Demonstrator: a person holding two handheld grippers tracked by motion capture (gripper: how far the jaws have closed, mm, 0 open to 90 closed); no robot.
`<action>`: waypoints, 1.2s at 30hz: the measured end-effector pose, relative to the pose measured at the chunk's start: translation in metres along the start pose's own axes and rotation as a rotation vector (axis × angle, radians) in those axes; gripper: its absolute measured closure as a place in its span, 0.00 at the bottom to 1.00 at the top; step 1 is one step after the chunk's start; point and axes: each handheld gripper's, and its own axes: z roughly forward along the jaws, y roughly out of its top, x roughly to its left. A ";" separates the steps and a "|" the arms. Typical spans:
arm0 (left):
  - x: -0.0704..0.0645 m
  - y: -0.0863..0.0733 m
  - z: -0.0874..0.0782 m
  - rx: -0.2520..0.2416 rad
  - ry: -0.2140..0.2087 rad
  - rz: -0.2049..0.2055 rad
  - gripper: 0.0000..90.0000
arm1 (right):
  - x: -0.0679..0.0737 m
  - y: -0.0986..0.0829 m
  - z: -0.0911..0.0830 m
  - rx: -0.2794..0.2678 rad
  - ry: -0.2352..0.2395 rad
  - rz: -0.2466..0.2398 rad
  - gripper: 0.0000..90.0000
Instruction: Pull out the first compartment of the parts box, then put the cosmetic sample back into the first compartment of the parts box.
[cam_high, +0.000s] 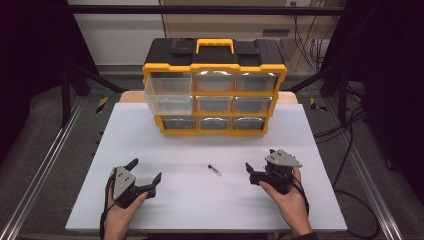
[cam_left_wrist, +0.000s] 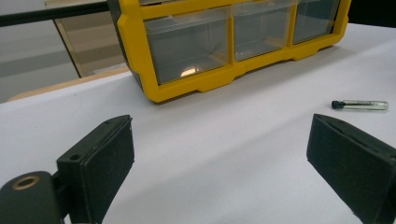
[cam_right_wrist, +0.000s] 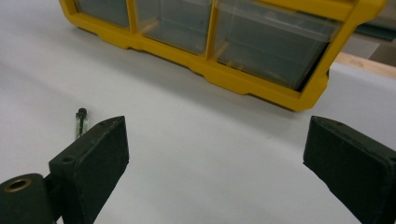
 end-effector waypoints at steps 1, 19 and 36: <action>0.001 0.000 0.001 -0.006 -0.002 -0.013 0.08 | 0.000 0.000 0.000 0.000 0.000 0.000 0.07; 0.001 0.000 0.004 -0.010 -0.042 -0.020 0.07 | 0.024 0.031 0.027 0.083 -0.008 -0.098 0.08; 0.011 -0.001 0.002 -0.031 -0.018 -0.037 0.06 | 0.033 0.035 0.038 0.110 0.087 -0.095 0.07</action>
